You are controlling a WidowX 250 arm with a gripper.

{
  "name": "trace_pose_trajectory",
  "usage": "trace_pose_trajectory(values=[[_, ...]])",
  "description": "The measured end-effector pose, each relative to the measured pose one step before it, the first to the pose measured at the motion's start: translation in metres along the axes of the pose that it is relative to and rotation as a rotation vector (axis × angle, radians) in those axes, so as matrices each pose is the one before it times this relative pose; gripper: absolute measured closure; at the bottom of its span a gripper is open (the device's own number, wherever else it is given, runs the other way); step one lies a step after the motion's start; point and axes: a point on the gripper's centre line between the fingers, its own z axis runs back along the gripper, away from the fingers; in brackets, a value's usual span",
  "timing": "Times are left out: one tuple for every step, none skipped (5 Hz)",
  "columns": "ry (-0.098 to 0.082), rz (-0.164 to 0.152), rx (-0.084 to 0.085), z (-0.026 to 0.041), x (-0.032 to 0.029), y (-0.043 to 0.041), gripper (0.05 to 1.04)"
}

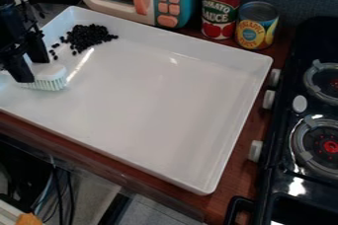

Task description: Sweep into pile

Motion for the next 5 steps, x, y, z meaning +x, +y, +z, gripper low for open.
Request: trace_pose_trajectory(values=[[0.0511, -0.0114, -0.0424, -0.0002, -0.00804, -0.02197, 0.364], [0.0064, 0.0083, -0.0195, -0.00365, -0.00358, -0.02503, 0.364], [-0.0113, 0.0126, -0.0166, -0.00207, -0.00271, -0.01824, 0.364], [0.0191, 0.0124, -0.0127, 0.00051, -0.00375, -0.01162, 0.364], [0.0154, 0.0078, -0.008, 0.00006, -0.00125, -0.00245, 0.364]])
